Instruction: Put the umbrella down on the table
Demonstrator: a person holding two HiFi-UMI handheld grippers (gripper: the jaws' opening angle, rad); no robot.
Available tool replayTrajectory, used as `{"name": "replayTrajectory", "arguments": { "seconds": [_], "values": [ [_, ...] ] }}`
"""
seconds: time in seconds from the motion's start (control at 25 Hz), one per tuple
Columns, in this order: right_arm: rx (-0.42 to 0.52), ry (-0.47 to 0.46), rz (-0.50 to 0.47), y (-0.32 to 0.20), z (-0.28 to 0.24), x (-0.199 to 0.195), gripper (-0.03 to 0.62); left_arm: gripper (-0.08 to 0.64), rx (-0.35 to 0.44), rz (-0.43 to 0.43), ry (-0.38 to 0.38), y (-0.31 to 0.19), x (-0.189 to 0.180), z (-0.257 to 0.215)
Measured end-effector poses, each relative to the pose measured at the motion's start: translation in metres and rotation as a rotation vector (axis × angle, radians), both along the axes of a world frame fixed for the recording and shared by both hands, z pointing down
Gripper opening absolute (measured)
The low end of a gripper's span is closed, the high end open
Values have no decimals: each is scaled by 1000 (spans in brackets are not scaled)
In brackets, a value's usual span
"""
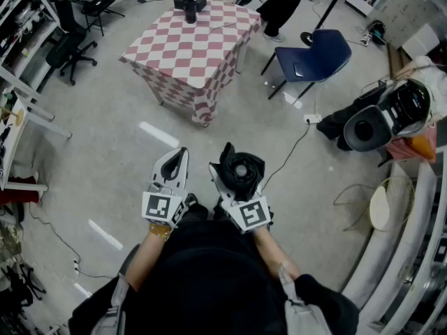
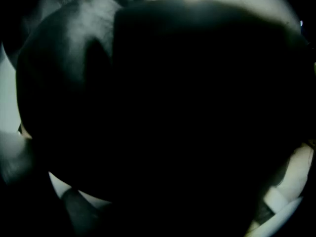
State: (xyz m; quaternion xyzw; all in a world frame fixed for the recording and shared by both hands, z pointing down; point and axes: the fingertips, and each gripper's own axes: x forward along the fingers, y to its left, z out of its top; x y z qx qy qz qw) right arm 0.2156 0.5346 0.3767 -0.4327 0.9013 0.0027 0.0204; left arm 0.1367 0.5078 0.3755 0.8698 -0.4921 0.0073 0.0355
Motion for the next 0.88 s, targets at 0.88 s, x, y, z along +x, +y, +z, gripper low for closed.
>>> {"name": "replayTrajectory", "arguments": {
  "seconds": [0.88],
  "values": [
    [-36, 62, 14, -105, 24, -117, 167, 14, 33, -11, 21, -84, -96, 4]
  ]
}}
